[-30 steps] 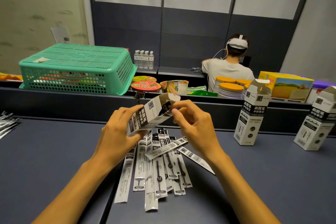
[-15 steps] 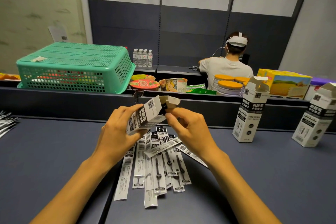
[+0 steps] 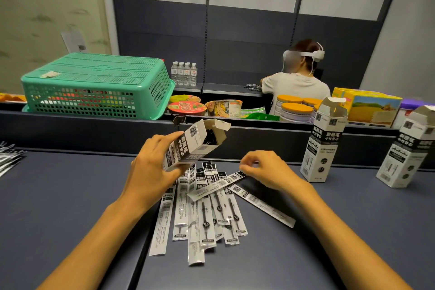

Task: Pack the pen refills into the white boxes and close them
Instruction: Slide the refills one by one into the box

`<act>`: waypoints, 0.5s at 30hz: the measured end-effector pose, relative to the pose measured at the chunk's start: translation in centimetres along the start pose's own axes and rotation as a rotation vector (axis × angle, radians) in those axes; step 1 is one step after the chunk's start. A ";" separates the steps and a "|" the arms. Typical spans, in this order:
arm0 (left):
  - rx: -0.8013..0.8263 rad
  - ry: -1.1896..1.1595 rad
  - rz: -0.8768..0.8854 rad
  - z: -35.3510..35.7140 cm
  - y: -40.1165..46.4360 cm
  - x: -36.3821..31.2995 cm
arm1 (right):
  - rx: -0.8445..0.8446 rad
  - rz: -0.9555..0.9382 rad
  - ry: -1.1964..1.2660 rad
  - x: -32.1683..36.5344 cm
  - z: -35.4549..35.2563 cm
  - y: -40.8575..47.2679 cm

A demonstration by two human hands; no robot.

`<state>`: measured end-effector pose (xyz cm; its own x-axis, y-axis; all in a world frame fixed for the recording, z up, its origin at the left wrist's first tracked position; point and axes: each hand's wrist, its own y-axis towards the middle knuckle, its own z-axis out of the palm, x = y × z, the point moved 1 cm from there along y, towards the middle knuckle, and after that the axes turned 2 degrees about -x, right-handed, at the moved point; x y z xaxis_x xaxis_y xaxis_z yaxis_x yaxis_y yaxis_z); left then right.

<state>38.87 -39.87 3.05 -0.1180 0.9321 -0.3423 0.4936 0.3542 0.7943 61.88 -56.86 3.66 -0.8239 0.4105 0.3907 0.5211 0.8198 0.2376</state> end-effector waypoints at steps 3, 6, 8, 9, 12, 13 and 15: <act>0.003 0.002 0.002 0.0 0.1 0.1 | 0.056 0.030 -0.093 -0.5 1.1 0.1; -0.001 0.004 0.008 0.0 0.1 0.2 | 0.042 -0.007 -0.120 -0.1 2.0 0.4; 0.000 0.007 0.008 0.0 0.1 0.1 | 0.077 -0.045 -0.096 -0.1 2.5 0.5; 0.000 0.008 0.008 0.0 0.0 0.1 | 0.098 -0.057 -0.084 -0.1 2.6 0.5; 0.000 0.008 0.007 0.0 0.0 0.1 | 0.126 -0.081 0.010 -0.4 2.7 0.4; 0.000 0.008 0.007 -0.1 0.0 0.1 | 0.131 -0.094 0.045 -0.5 2.6 0.4; 0.001 0.009 0.005 -0.1 0.0 0.1 | 0.153 -0.111 0.095 -0.6 2.6 0.2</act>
<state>38.80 -39.78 3.08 -0.1236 0.9344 -0.3340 0.4953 0.3498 0.7952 61.92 -55.87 1.19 -0.8459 0.2812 0.4532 0.3828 0.9118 0.1488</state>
